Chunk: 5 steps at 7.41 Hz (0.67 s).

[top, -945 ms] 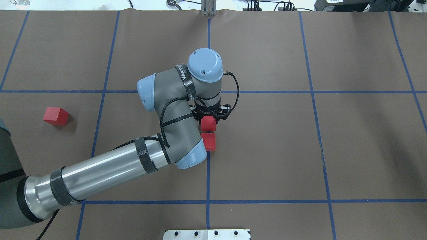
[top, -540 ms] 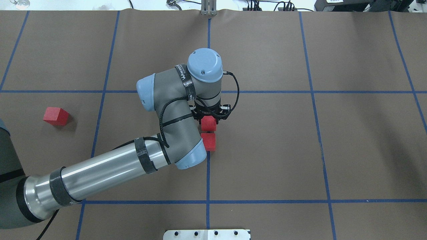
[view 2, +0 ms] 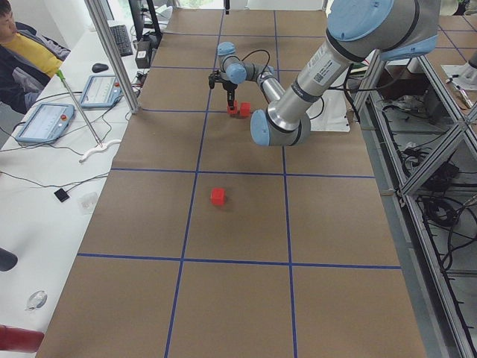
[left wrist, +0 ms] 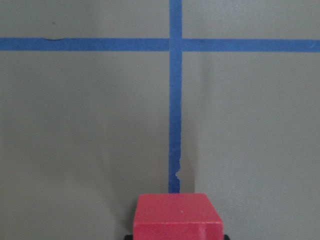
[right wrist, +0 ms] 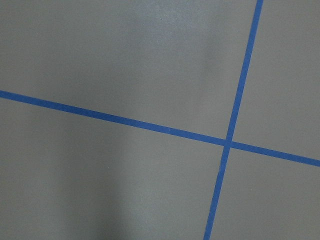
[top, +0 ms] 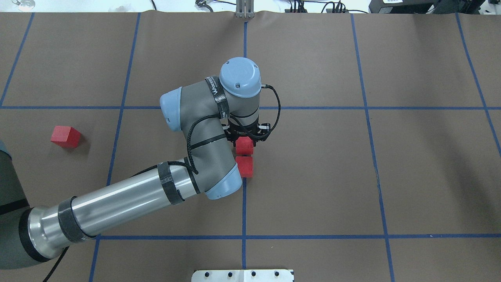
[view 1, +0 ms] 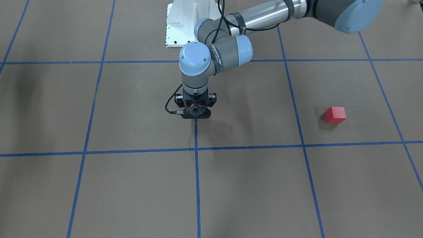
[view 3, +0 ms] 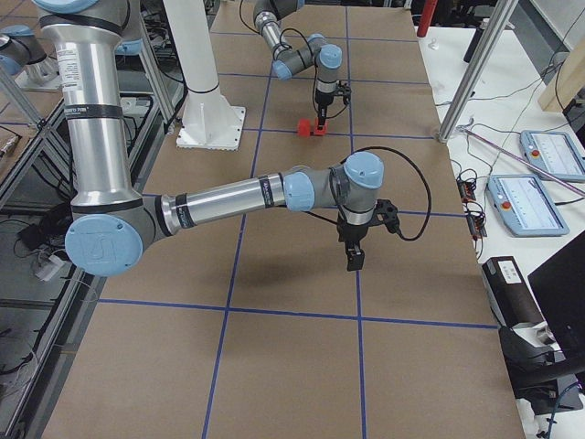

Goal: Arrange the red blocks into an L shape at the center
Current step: 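Lower the red cube beside the centre cube, farther from the robot, and adjust it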

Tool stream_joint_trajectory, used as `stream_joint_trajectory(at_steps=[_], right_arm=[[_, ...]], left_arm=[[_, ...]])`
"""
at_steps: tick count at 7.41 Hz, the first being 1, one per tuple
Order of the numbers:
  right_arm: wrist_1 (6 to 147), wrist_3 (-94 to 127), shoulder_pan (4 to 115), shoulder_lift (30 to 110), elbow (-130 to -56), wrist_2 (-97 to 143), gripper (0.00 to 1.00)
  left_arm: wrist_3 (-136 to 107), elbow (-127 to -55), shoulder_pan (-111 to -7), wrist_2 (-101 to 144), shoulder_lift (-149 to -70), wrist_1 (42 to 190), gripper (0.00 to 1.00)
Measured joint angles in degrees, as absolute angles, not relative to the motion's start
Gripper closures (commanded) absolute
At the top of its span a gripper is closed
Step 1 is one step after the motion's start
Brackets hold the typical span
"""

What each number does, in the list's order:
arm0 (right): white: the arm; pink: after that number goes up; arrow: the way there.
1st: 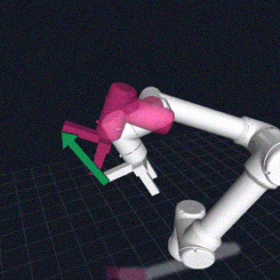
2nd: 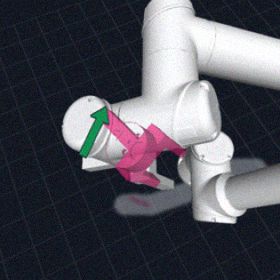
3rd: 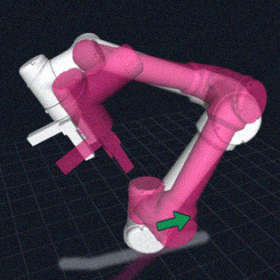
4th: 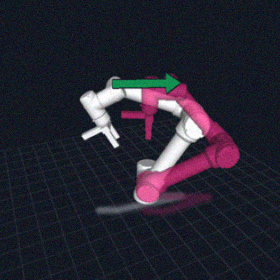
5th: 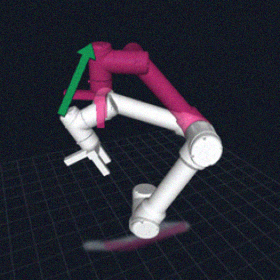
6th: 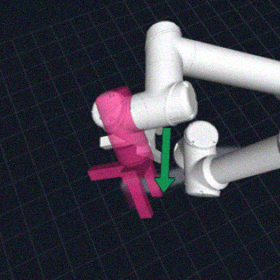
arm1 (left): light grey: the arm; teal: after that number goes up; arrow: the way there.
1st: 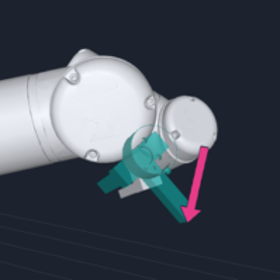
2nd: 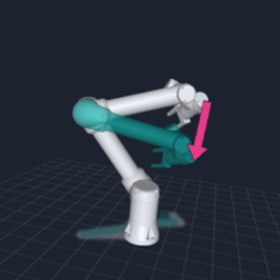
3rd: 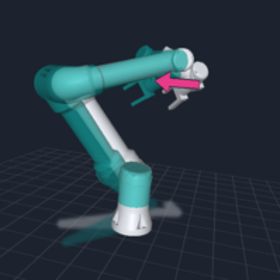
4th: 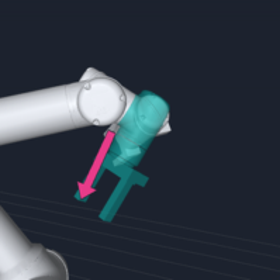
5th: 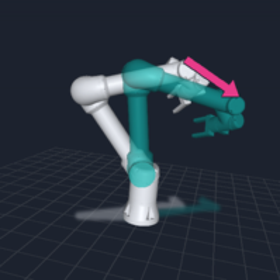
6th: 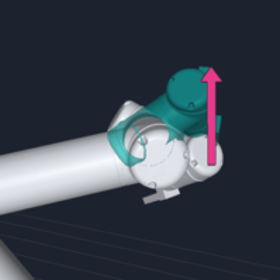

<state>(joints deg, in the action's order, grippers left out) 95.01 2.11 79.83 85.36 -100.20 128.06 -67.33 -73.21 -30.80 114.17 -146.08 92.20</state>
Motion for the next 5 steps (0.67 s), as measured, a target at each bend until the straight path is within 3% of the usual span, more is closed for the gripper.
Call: stream_joint_trajectory(at_steps=[5], right_arm=[[95.0,2.1,79.9,85.4,-100.2,128.1,0.01]], left_arm=[[-67.3,-73.2,-30.2,114.2,-145.8,92.3,0.82]])
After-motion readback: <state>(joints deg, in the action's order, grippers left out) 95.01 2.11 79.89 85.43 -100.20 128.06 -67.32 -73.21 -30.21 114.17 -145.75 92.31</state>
